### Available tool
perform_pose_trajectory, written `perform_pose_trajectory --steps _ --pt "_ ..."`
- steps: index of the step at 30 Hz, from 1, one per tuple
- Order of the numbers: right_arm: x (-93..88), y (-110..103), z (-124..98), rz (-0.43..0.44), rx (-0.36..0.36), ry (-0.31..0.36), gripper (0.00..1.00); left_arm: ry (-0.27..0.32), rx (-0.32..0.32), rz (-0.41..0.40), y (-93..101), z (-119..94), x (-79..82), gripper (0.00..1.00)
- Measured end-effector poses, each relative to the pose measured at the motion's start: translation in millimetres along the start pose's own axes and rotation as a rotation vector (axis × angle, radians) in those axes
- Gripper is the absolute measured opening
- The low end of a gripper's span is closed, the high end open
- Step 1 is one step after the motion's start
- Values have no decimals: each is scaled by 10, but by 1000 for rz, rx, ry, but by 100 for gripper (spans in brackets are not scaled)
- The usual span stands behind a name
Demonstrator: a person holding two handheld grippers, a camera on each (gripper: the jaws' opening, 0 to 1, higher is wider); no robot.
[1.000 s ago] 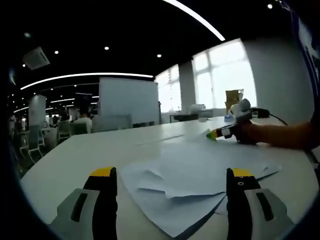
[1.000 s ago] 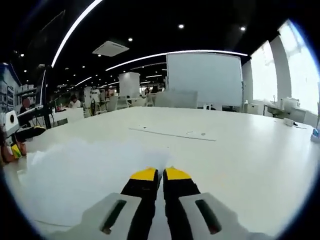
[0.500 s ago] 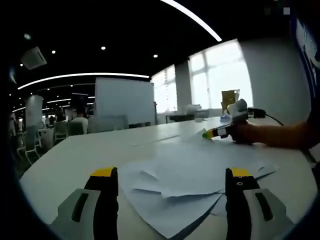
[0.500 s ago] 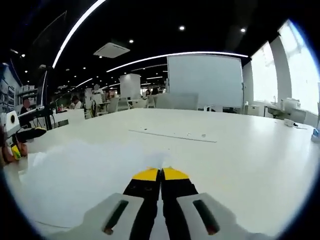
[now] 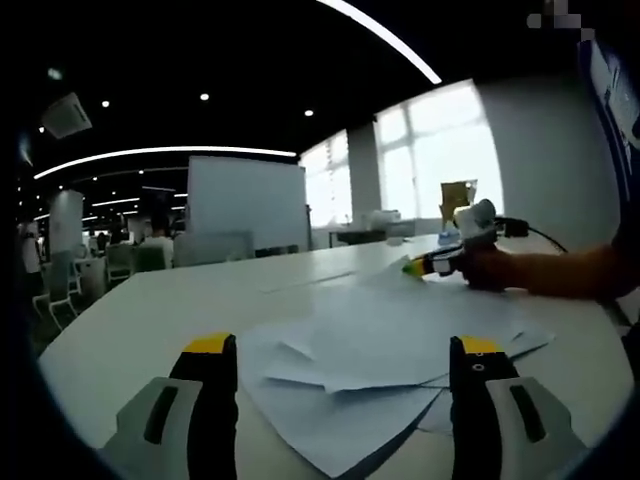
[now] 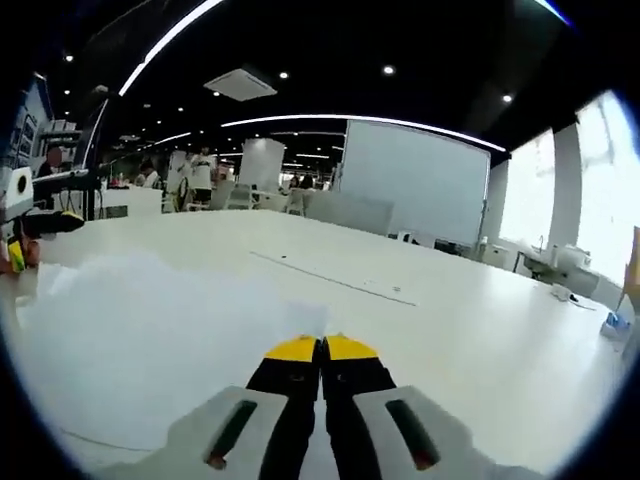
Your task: Organize the stack of printing papers by aligning and flattening the scattered papers on the table
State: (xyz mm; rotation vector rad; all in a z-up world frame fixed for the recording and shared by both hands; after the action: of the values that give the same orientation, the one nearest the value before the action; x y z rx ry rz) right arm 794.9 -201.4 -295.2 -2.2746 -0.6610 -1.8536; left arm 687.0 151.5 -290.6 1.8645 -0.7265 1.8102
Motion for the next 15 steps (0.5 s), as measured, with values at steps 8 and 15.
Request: perform_pose_trajectory --steps 8,15 --pt "171 -5 -140 -41 -28 101 0 -5 -9 6 11 5 -3 90" --pt "204 -35 -162 -66 -29 115 0 -11 -13 12 20 7 -5 90"
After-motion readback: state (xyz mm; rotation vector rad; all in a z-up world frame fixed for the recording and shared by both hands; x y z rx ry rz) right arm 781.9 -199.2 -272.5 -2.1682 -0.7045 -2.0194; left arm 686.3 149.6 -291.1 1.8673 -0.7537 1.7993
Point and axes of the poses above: the point that each gripper's makers call its tool centre point, and the gripper's own axes: z roughly forward along the fingers, y roughly to its right, x roughly out of its top, the point moved 9 cm from there along -z, roughly backward along the fingers, and after that the axes turned 1 degree about x, right-handed, at the moved point
